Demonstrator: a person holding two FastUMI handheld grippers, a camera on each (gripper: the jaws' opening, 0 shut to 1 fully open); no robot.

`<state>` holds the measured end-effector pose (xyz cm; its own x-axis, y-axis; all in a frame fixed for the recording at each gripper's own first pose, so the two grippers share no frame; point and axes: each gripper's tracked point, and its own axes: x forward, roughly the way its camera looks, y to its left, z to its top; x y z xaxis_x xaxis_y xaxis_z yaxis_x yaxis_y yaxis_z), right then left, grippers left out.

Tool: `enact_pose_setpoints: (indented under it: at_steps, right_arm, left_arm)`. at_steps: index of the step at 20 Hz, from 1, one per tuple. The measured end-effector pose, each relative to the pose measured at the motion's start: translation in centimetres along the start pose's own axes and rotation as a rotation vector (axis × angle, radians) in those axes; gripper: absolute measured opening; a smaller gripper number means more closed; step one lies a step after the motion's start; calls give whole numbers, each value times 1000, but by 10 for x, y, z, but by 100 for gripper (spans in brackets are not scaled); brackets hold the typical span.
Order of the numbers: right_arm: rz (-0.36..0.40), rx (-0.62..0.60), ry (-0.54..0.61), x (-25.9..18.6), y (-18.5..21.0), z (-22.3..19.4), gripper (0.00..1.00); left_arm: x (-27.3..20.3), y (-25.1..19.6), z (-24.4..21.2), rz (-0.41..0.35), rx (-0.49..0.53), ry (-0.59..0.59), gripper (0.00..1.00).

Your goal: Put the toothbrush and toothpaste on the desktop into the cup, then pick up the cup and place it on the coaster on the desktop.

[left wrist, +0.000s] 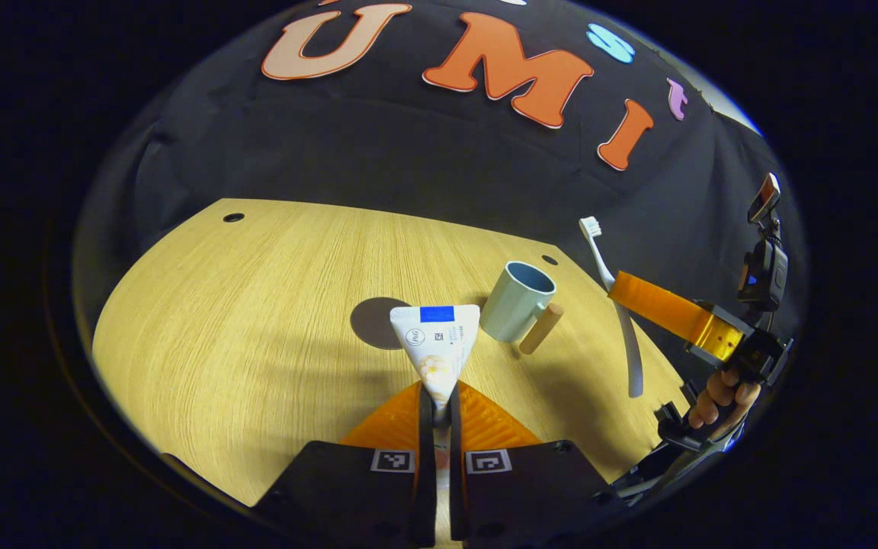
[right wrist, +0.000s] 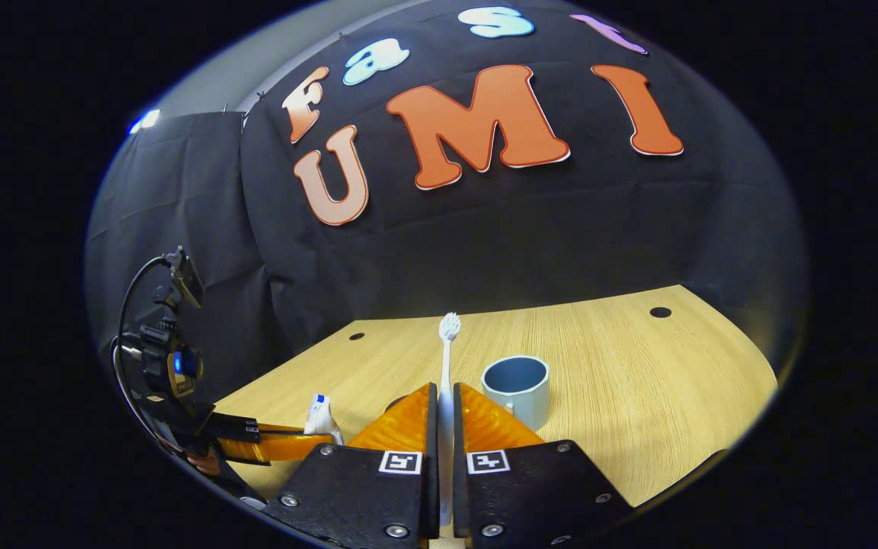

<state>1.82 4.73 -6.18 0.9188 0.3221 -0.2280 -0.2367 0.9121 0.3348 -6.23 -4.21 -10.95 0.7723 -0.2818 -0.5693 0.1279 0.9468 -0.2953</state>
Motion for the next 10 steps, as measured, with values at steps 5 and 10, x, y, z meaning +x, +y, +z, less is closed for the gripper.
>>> enact_pose_setpoints:
  at_steps: [5, 10]
  right_arm:
    - [21, 10, -88, 13, -3, 27, 7]
    - [34, 13, -181, 33, -8, 46, 7]
  left_arm:
    - [-25, 4, 12, -2, 7, -59, 10]
    - [-29, 4, 7, 9, 9, -94, 10]
